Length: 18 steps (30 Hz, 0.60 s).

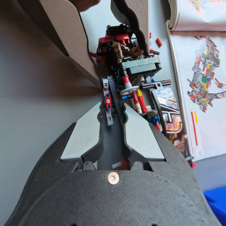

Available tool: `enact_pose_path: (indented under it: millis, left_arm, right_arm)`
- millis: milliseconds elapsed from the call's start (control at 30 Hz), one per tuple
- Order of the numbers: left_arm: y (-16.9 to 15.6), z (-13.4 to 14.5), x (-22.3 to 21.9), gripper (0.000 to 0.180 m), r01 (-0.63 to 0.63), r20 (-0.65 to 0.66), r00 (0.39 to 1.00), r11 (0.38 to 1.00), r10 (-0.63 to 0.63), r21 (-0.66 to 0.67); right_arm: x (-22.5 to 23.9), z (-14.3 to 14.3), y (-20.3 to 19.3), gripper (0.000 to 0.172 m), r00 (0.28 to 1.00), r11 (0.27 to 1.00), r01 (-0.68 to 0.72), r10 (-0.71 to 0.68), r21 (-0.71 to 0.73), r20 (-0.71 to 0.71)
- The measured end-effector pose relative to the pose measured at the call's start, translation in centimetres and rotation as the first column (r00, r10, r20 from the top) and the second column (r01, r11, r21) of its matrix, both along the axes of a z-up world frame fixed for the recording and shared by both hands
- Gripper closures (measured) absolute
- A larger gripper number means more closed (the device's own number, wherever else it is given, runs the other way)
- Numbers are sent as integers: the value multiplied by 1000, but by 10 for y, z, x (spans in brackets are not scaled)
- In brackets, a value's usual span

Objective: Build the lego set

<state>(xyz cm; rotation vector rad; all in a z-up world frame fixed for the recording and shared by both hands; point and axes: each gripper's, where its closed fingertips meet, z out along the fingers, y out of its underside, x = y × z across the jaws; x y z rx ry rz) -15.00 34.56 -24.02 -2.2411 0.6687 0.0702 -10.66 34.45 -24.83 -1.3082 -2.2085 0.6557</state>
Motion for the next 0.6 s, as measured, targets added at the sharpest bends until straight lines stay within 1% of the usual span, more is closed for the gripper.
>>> enact_pose_path:
  millis: [67,200,300,433,533,600]
  left_arm:
    - [0,0,0,98,0,0,1000,1000,0,7]
    - [-1,0,0,98,5,0,1000,1000,-5,7]
    - [-1,0,0,98,3,0,1000,1000,-3,7]
    - [-2,0,0,98,1,3,1000,1000,-1,10]
    - [-2,1,1,98,5,3,1000,1000,-5,14]
    - [-3,0,1,97,6,5,1000,1000,-7,12]
  right_arm:
    - [7,1,7,143,1000,997,-12,10,81,24]
    - [15,0,12,146,996,988,-61,50,140,78]
    - [14,0,11,146,990,985,-98,82,138,119]
    - [14,-2,11,147,983,992,-107,95,72,156]
    - [15,-2,10,149,979,981,-158,141,110,148]
    - [15,-2,10,149,972,976,-185,164,118,167]
